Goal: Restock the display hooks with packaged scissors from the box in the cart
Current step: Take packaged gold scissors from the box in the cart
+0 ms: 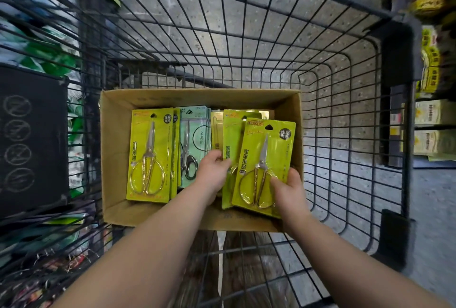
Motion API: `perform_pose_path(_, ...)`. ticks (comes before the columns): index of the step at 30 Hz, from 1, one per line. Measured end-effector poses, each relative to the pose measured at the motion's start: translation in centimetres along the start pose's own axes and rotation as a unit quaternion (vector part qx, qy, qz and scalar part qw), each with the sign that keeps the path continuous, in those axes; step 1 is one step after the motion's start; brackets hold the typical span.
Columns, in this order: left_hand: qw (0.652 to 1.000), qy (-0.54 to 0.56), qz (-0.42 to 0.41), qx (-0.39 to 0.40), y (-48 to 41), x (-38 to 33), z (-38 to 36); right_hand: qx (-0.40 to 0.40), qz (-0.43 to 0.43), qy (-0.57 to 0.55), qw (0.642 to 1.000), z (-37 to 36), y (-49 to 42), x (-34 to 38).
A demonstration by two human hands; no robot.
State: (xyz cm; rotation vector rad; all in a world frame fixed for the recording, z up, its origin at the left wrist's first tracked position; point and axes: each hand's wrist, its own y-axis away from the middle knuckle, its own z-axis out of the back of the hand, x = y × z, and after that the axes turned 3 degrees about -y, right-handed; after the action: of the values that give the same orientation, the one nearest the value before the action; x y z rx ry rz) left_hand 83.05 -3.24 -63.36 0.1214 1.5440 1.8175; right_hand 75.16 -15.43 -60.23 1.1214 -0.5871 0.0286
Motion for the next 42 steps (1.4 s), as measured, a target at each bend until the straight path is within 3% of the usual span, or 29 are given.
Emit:
perform_pose_path(11, 0.990, 0.109, 0.027, -0.088, 3.8, 0.0, 7.5, 0.016, 0.029, 0.005, 0.999, 2.0, 2.8, 5.0)
perform_pose_path(22, 0.986, 0.101, 0.012, -0.129, 5.6, 0.1, 10.3, 0.009, 0.063, 0.032, 0.997, 3.0, 4.6, 7.3)
perform_pose_path(34, 0.994, 0.051, 0.032, -0.091, 2.0, 1.1, 6.2, -0.012, 0.028, 0.066, 0.997, 2.7, 1.8, 5.3)
perform_pose_path(42, 0.993, 0.073, 0.045, -0.083, 1.5, 1.9, 7.7, -0.019, 0.017, 0.080, 0.996, 2.2, 1.9, 5.7)
